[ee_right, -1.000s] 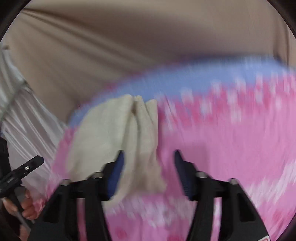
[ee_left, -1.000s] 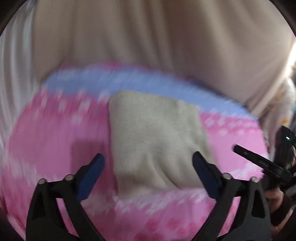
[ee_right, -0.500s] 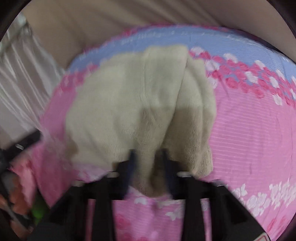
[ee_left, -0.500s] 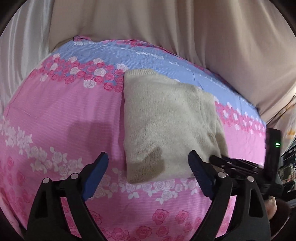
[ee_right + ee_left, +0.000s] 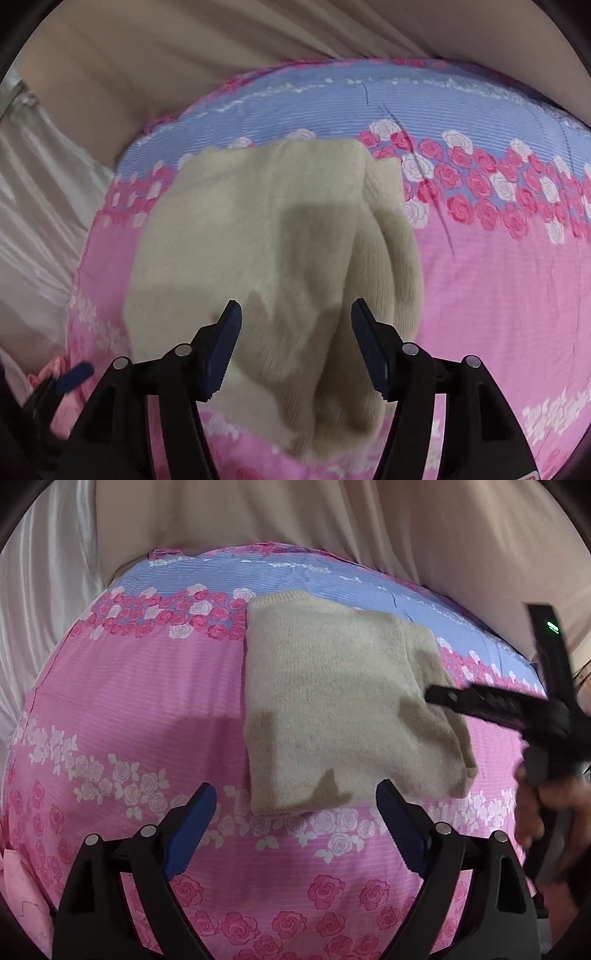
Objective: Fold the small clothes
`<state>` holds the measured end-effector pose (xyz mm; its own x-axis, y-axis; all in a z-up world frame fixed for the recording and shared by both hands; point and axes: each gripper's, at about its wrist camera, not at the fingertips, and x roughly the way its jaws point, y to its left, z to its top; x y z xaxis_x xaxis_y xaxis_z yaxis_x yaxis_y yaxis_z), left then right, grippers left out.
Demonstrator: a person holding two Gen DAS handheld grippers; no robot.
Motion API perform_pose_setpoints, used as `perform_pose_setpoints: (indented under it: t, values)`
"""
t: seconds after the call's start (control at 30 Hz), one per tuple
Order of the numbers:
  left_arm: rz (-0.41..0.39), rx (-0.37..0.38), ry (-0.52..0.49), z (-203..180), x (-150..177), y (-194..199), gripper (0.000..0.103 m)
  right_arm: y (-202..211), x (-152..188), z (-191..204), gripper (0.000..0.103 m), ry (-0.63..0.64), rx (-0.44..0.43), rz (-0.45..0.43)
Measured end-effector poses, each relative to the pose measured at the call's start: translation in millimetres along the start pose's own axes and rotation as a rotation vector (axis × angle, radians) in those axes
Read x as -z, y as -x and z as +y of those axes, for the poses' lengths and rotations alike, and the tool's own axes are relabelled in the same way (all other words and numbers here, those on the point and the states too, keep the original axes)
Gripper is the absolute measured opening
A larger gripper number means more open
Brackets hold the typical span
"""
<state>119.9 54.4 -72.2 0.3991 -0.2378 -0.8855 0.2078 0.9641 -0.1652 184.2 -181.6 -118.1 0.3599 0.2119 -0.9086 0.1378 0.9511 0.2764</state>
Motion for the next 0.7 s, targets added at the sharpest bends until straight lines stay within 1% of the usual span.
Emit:
perform_pose_setpoints:
  t: [0.03,0.1,0.13,0.2,0.27,0.3,0.33,0.37,0.4,0.43,0.47,0.53,0.57,0.6,0.63,0.67,0.7]
  values:
    - [0.004,-0.002,-0.003,-0.8,0.7,-0.4,0.086,-10.1,-5.6,-0.3,0.049,0.008,-0.007,0.009]
    - [0.015,-0.010,-0.013,-1.9,2.7,-2.2,0.086,-15.2,-11.4,3.3,0.015,0.028,-0.037,0.019]
    - [0.021,-0.015,-0.017,-1.6,4.0,-2.8,0.086,-6.1,-15.9,7.9,0.011,0.050,-0.055,-0.007]
    - [0.024,-0.016,-0.018,-0.1,4.8,-2.7,0.086,19.4,-23.9,12.9,0.010,0.086,-0.068,-0.098]
    - [0.029,-0.022,-0.021,1.6,5.4,-3.5,0.086,35.2,-33.4,5.8,0.010,0.073,-0.076,-0.170]
    - [0.034,-0.027,-0.023,2.1,5.7,-5.2,0.086,27.6,-37.9,-0.2,0.009,0.071,-0.050,-0.166]
    - [0.037,-0.029,-0.024,2.3,6.0,-6.2,0.086,9.1,-40.6,-6.7,0.013,0.073,-0.005,-0.120]
    - [0.041,-0.032,-0.022,2.7,6.5,-8.1,0.086,-8.5,-39.8,-11.5,0.015,0.077,0.028,-0.056]
    - [0.044,-0.034,-0.018,3.2,7.1,-9.0,0.086,-18.0,-35.9,-17.6,0.015,0.064,0.029,-0.020]
    - [0.048,-0.035,-0.012,3.8,7.6,-9.4,0.086,-10.9,-31.1,-22.4,0.016,0.026,-0.006,-0.052]
    - [0.051,-0.035,-0.004,5.0,8.4,-9.2,0.086,7.5,-24.4,-24.4,0.016,-0.011,-0.028,-0.099]
    - [0.050,-0.031,0.008,7.7,10.4,-8.0,0.086,41.9,-6.2,-22.7,0.017,-0.021,-0.058,-0.175]
    - [0.050,-0.031,0.015,8.9,11.2,-8.6,0.086,52.9,4.5,-21.6,0.017,-0.026,-0.079,-0.187]
    - [0.051,-0.027,0.023,9.9,12.1,-9.4,0.086,58.5,15.7,-20.3,0.017,-0.028,-0.099,-0.179]
    - [0.052,-0.016,0.036,11.0,13.4,-11.4,0.086,56.9,26.3,-18.1,0.017,-0.015,-0.110,-0.153]
    - [0.056,-0.008,0.046,11.5,14.1,-13.5,0.086,43.6,39.8,-13.4,0.017,0.030,-0.079,-0.092]
    - [0.066,0.002,0.062,11.4,14.6,-16.6,0.086,28.4,46.0,-11.7,0.017,0.066,-0.038,-0.045]
